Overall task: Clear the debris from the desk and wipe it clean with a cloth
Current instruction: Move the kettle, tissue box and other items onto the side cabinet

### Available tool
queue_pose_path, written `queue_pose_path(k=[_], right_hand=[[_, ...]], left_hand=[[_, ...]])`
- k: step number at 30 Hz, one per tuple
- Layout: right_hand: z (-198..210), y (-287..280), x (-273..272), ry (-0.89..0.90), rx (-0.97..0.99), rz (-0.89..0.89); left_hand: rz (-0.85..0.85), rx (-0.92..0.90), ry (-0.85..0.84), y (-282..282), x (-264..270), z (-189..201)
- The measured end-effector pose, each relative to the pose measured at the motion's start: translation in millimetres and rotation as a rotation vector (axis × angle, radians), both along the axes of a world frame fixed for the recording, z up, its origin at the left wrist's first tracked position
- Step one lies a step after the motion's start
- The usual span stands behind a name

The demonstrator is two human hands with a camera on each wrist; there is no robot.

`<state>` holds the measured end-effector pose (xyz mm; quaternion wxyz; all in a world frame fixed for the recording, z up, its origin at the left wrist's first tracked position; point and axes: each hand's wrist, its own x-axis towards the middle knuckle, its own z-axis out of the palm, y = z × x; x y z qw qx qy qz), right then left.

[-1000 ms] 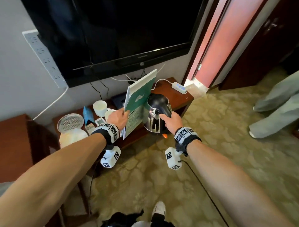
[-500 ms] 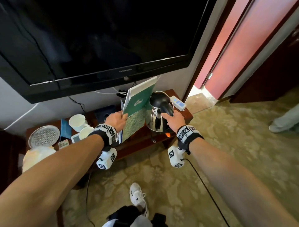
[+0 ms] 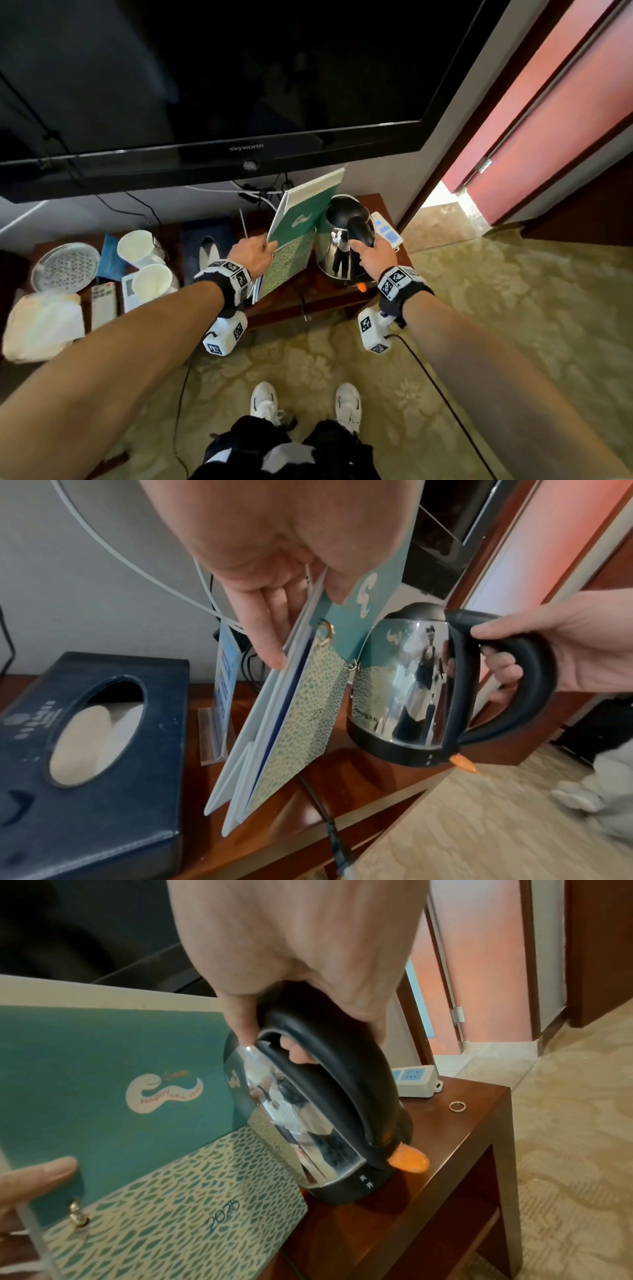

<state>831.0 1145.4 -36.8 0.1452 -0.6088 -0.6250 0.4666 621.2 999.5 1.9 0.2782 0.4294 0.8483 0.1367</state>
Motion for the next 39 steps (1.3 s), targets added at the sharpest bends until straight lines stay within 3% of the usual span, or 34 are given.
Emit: queue_pose_path(k=[12, 21, 28, 39], right_hand=[[-13, 52, 22, 0.047, -0.043, 0.198], [-42, 59, 15, 0.011, -0.067, 0.214], [-57, 61, 1, -0.003, -0.044, 0.203], [-65, 63, 8, -0.173, -0.067, 0.339]], left_hand=[[0.275, 0.030, 0.003, 24, 57, 3], [0.369, 0.069, -0.081, 28, 55, -22], [0.399, 0.126, -0.200, 28, 41, -47], [0.384, 0.041, -0.213, 32, 39, -64]])
